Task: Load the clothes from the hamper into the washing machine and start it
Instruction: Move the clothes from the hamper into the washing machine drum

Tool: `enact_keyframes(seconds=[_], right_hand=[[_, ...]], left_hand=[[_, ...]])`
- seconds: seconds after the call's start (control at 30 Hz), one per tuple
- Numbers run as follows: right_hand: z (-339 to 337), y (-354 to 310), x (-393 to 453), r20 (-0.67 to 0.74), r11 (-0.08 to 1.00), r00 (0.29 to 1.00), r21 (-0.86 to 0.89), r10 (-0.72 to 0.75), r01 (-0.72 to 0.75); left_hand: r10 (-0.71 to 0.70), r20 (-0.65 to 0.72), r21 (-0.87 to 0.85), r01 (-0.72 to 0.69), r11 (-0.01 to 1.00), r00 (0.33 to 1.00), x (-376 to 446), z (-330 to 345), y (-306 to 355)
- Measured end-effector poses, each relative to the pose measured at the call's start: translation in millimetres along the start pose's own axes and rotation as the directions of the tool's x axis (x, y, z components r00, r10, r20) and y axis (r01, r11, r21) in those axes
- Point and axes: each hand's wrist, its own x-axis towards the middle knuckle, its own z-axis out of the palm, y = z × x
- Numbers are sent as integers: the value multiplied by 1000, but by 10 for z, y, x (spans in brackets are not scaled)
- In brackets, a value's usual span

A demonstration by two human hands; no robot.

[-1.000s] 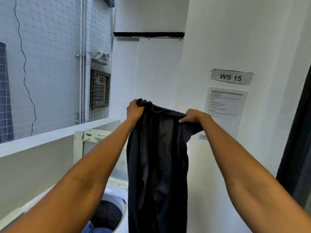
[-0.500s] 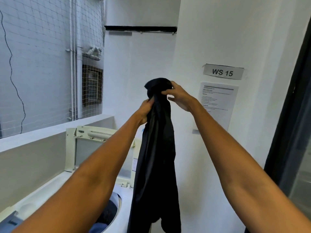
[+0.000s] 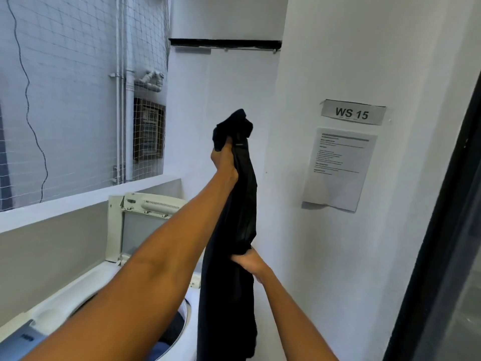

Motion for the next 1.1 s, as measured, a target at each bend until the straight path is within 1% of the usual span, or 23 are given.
enact_keyframes(seconds=[0.07,0.13,0.17,0.2,0.27,0.33,0.37,0.43,0.47,0.5,0.53,0.6,0.63,0.7,0.73,0.77,0.8,0.83,0.87,0.9,0.93,1.0,1.1], right_hand=[[-13,-2,78,-134,997,990,-72,32,-42],[-121,-44,129,-260,977,966,-207,-8,-48],[-190,-90,138,-306,973,951,-228,-42,-31],[-257,-152,136,-343,974,936,-226,-77,-3],[-372,-333,123,-374,974,917,-218,-141,61],[-414,-563,162,-372,971,909,-211,-188,115],[-395,-679,202,-377,971,903,-190,-206,142],[-307,-891,303,-399,977,892,-103,-211,185],[-239,-992,342,-406,977,888,-74,-215,202],[-159,-1081,388,-401,973,887,-67,-229,221],[-74,-1168,418,-383,969,891,-74,-245,235],[71,-1319,465,-363,963,892,-73,-270,261],[140,-1391,478,-362,962,893,-44,-266,268],[282,-1531,525,-361,957,897,39,-255,288],[337,-1598,540,-361,947,895,77,-264,310],[396,-1679,568,-357,936,891,106,-280,336],[443,-1755,597,-355,924,887,131,-295,359],[486,-1821,628,-359,913,885,165,-296,373],[528,-1885,655,-369,899,885,219,-285,380],[562,-1930,689,-382,878,884,280,-269,388],[596,-1962,739,-399,856,879,326,-260,401],[660,-1996,841,-435,835,855,325,-284,443],[779,-1952,995,-441,849,797,132,-412,511]], left_hand=[[53,-69,69,-48,996,996,99,-228,100],[120,-150,288,-73,955,981,245,-538,191],[114,-185,400,-31,916,976,300,-738,217],[60,-217,469,50,882,974,376,-958,202],[-120,-271,552,257,794,955,622,-1413,45],[-299,-305,679,427,597,904,388,-1636,28],[-377,-270,776,432,460,886,203,-1657,74],[-506,-174,932,307,193,845,-10,-1703,52],[-543,-141,964,239,114,828,-90,-1731,52],[-597,-85,975,191,117,798,-116,-1785,52],[-612,-8,954,189,232,791,-34,-1867,30],[-565,163,881,138,452,809,57,-1985,12],[-560,224,856,113,504,797,62,-2037,-5],[-532,359,841,-18,541,767,11,-2090,-67],[-514,395,851,-93,516,761,-11,-2106,-101],[-457,417,851,-162,500,786,15,-2158,-155],[-364,407,842,-190,504,837,60,-2212,-219],[-258,378,816,-189,546,889,102,-2250,-260],[-139,335,787,-196,584,932,144,-2271,-269],[-22,268,782,-204,588,963,173,-2261,-243],[84,192,805,-205,557,978,214,-2232,-184],[241,82,864,-190,467,967,326,-2189,-53],[357,-11,908,-140,396,934,435,-2210,126]])
